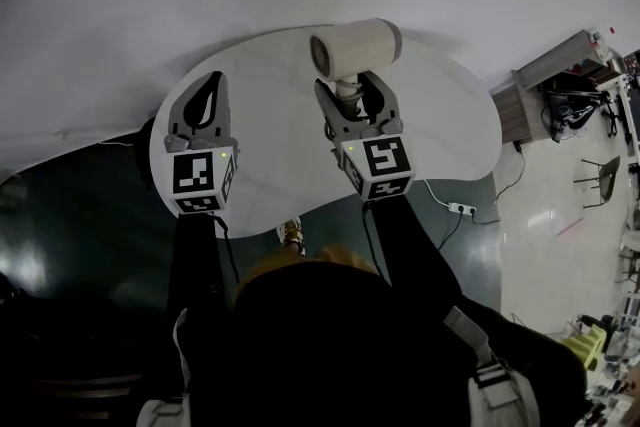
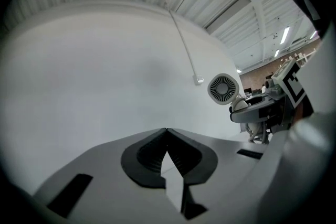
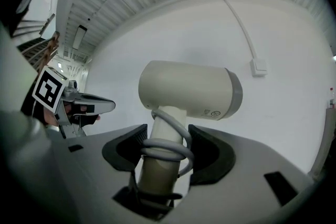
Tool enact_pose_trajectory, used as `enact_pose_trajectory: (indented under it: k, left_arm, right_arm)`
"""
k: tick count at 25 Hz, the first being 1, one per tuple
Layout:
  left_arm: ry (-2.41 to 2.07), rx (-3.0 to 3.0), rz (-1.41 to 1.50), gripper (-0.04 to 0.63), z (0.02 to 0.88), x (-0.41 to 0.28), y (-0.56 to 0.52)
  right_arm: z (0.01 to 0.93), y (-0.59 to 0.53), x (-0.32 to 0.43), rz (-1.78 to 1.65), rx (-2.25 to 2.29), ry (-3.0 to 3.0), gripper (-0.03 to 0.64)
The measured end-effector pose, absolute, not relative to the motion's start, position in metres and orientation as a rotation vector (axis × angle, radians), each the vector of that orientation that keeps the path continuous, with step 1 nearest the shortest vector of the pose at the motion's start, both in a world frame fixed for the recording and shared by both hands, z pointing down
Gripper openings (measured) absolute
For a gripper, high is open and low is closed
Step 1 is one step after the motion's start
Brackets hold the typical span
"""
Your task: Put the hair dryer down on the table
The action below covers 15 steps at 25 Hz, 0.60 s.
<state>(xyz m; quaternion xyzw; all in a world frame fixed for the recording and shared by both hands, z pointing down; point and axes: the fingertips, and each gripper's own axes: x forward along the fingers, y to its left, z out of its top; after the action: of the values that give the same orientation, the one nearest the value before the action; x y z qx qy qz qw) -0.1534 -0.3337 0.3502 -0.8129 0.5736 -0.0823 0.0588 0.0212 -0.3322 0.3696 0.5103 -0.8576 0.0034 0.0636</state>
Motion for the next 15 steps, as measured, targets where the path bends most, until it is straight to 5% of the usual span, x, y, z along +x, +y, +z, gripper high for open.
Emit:
enact_pose_trajectory:
  k: [15]
  left_arm:
    - [1.673, -2.552, -0.233, 0.015, 0.37, -0.172, -0.382]
  right_arm:
    - [0.389, -0.369, -0.005, 0.052, 1.57, -2.514, 0.259]
